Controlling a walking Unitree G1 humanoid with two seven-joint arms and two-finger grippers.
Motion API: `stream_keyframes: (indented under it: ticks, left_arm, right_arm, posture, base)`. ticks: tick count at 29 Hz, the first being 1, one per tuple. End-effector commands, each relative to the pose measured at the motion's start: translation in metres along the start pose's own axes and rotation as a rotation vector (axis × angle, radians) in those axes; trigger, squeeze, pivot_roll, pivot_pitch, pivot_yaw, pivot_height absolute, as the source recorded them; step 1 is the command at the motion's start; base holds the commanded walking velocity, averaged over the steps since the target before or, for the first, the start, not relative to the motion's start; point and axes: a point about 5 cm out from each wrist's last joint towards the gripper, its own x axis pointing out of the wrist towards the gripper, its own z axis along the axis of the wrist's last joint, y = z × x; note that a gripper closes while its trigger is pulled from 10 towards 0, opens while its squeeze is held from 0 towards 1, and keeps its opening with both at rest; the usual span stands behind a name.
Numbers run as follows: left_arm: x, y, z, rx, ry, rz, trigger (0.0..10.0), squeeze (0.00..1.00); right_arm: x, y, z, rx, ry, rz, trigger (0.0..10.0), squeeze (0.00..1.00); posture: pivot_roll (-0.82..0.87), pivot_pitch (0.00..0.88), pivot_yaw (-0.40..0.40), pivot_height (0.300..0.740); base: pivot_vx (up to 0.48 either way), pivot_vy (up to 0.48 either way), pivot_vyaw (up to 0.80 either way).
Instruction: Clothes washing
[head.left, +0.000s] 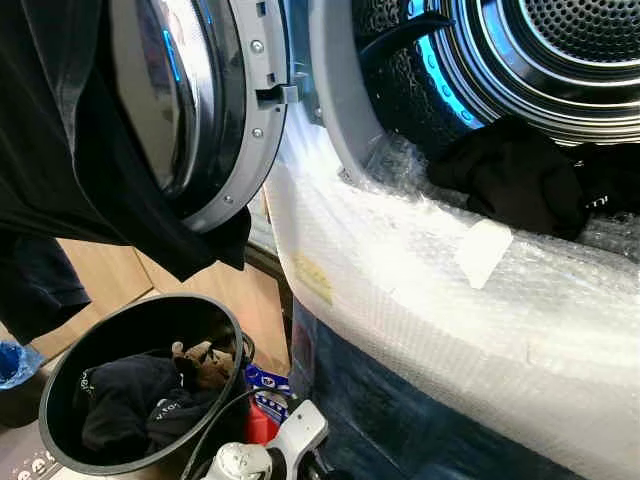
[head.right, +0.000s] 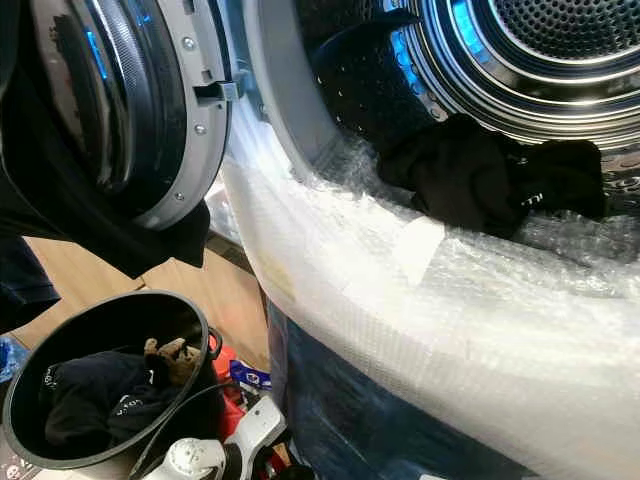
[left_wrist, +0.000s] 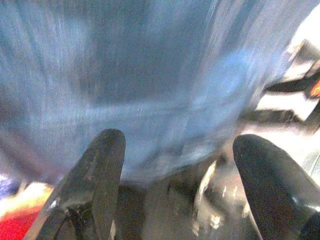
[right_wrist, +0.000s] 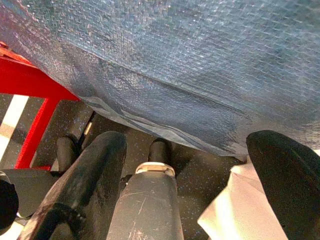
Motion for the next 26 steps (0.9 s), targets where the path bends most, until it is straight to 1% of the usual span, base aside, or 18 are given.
stream_keyframes:
  ticks: [1,2,3,7,11,12,13,14,15,17,18,19,21,22,23,24,25,26]
  left_arm:
    - [-0.003,0.001,0.009,-0.001,-0.043,-0.016,10.0,0.0]
    - [-0.005,-0.001,0.012,-0.022,-0.063,-0.018,10.0,0.0]
    - [-0.013,-0.004,0.02,-0.011,-0.095,-0.024,10.0,0.0]
    - [-0.028,-0.011,0.036,0.045,-0.134,-0.029,10.0,0.0]
    - [-0.052,-0.012,0.059,0.074,-0.182,0.037,10.0,0.0]
    - [-0.063,-0.01,0.07,0.096,-0.203,0.091,10.0,0.0]
    - [-0.069,-0.008,0.076,0.102,-0.217,0.12,10.0,0.0]
    - [-0.081,-0.006,0.084,0.121,-0.227,0.171,10.0,0.0]
    - [-0.081,-0.006,0.084,0.121,-0.227,0.171,10.0,0.0]
    - [-0.101,0.002,0.096,0.127,-0.254,0.291,10.0,0.0]
    - [-0.107,0.004,0.1,0.121,-0.264,0.334,10.0,0.0]
    - [-0.107,0.004,0.1,0.121,-0.264,0.334,10.0,0.0]
    - [-0.119,0.012,0.105,0.072,-0.301,0.439,10.0,0.0]
    - [-0.128,0.019,0.104,0.027,-0.322,0.52,10.0,0.0]
    - [-0.142,0.029,0.097,-0.035,-0.338,0.633,10.0,0.0]
    - [-0.149,0.035,0.091,-0.063,-0.332,0.7,10.0,0.0]
    - [-0.149,0.035,0.091,-0.063,-0.332,0.7,10.0,0.0]
    - [-0.159,0.042,0.081,-0.1,-0.309,0.772,10.0,0.0]
  right_arm:
    - [0.0,0.001,-0.004,-0.006,0.012,0.001,10.0,0.0]
    - [0.0,0.0,-0.004,0.002,0.012,-0.001,10.0,0.0]
    - [-0.001,0.0,-0.005,0.001,0.014,0.005,10.0,0.0]
    - [-0.001,-0.001,-0.008,0.005,0.021,-0.002,10.0,0.0]
    - [-0.001,-0.001,-0.011,-0.005,0.028,0.001,10.0,0.0]
    - [-0.002,0.0,-0.012,-0.004,0.03,0.005,10.0,0.0]
    - [-0.002,0.001,-0.013,-0.005,0.031,0.007,10.0,0.0]
    - [-0.002,0.002,-0.014,-0.011,0.034,0.013,10.0,0.0]
    - [-0.002,0.002,-0.014,-0.011,0.034,0.013,10.0,0.0]
    - [-0.002,0.005,-0.012,0.009,0.022,0.027,10.0,0.0]
    - [-0.002,0.006,-0.012,0.016,0.022,0.024,10.0,0.0]
    - [-0.002,0.006,-0.012,0.016,0.022,0.024,10.0,0.0]
    - [-0.002,0.006,-0.012,0.012,0.024,0.021,10.0,0.0]
    - [-0.002,0.006,-0.012,0.004,0.029,0.019,10.0,0.0]
    - [-0.002,0.005,-0.012,-0.003,0.031,0.019,10.0,0.0]
    - [-0.002,0.005,-0.011,0.0,0.028,0.019,10.0,0.0]
    - [-0.002,0.005,-0.011,0.0,0.028,0.019,10.0,0.0]
    - [-0.001,0.004,-0.009,0.014,0.018,0.022,10.0,0.0]
  posture:
    - [0.07,0.0,0.066,0.74]
    - [0.08,0.0,0.067,0.74]
    - [0.08,0.0,0.072,0.74]
    - [0.09,0.0,0.076,0.74]
    - [0.11,0.0,0.079,0.74]
    - [0.12,0.0,0.077,0.74]
    - [0.13,0.0,0.078,0.74]
    - [0.13,0.0,0.08,0.74]
    - [0.13,0.0,0.08,0.74]
    - [0.14,0.0,0.084,0.74]
    - [0.14,0.0,0.085,0.74]
    - [0.14,0.0,0.085,0.74]
    - [0.15,0.0,0.088,0.74]
    - [0.15,0.0,0.084,0.74]
    - [0.16,0.0,0.081,0.74]
    - [0.17,0.0,0.076,0.74]
    - [0.17,0.0,0.076,0.74]
    - [0.17,0.0,0.072,0.74]
  base:
    - [0.0,0.0,0.0]
    - [0.0,0.0,0.0]
    - [0.0,0.0,0.0]
    - [0.0,0.0,0.0]
    - [0.0,0.0,0.0]
    - [0.0,0.0,0.0]
    - [0.0,0.0,0.0]
    - [0.0,0.0,0.0]
    - [0.0,0.0,0.0]
    - [0.0,0.0,0.0]
    - [0.0,0.0,0.0]
    - [0.0,0.0,0.0]
    - [0.0,0.0,0.0]
    - [0.0,0.0,0.0]
    - [0.0,0.0,0.0]
    - [0.0,0.0,0.0]
    - [0.0,0.0,0.0]
    - [0.0,0.0,0.0]
